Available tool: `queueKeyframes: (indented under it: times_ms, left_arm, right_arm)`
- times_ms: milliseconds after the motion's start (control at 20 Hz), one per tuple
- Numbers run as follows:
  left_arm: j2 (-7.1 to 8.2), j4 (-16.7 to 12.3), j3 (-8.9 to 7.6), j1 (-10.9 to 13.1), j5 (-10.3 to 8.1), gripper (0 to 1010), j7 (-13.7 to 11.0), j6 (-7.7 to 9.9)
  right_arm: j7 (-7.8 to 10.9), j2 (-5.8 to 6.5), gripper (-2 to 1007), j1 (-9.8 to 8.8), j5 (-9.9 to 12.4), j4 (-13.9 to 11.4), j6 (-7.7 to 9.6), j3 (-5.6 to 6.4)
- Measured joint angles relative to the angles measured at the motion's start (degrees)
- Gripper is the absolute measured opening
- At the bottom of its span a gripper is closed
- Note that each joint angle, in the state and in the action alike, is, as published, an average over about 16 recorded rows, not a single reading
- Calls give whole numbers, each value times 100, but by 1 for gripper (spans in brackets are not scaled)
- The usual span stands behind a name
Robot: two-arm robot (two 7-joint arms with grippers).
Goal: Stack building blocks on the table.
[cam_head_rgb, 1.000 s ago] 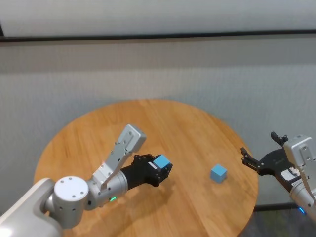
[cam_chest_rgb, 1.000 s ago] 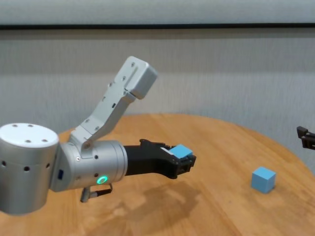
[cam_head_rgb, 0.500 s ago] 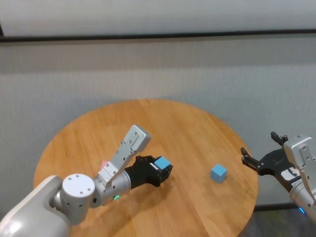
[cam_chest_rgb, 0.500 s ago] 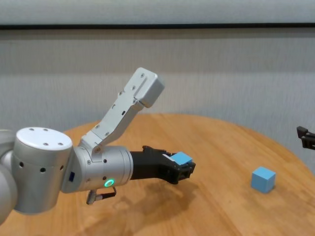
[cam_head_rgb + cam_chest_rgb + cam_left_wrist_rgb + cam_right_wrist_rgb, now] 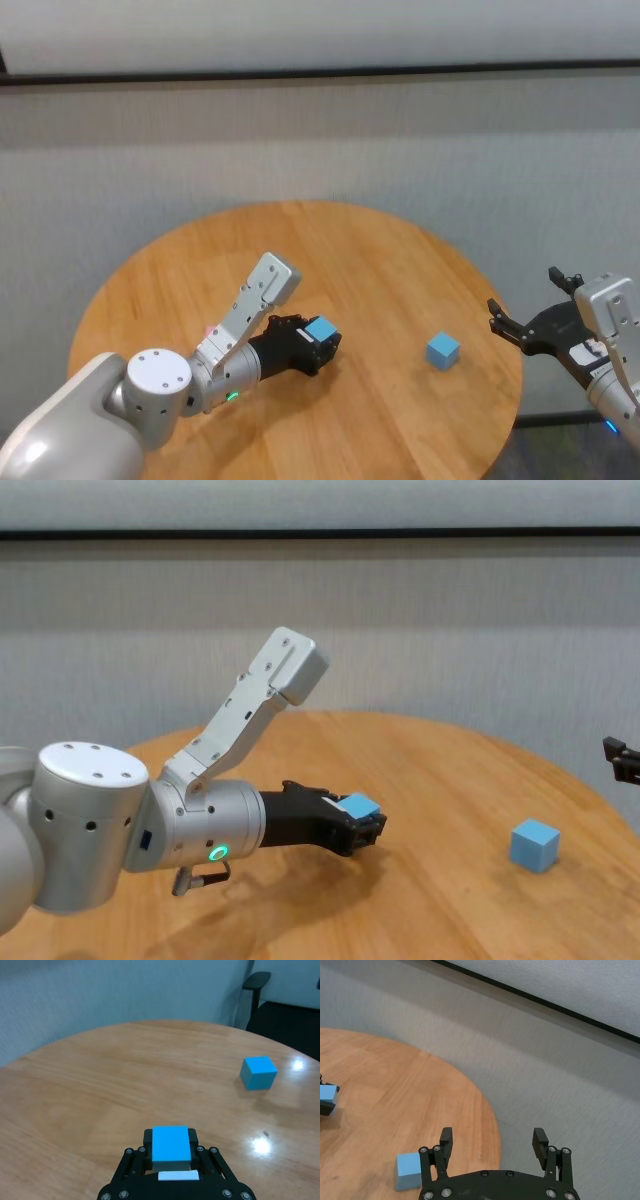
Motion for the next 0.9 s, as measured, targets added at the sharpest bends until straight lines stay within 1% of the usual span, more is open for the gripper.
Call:
queueKeyframes:
  times_ms: [250, 650, 900]
  left_arm:
    - [-44, 209, -49, -84, 73, 396, 14, -57]
    - [-85, 440, -116, -176, 175, 399, 26, -97]
    - [-109, 539, -154, -215, 220, 449, 9, -104]
  right_arm:
    - [0, 0, 1005, 0, 0, 0, 0, 0]
    - [0, 0, 1005, 0, 0, 0, 0, 0]
    - [0, 0, 1005, 0, 0, 0, 0, 0]
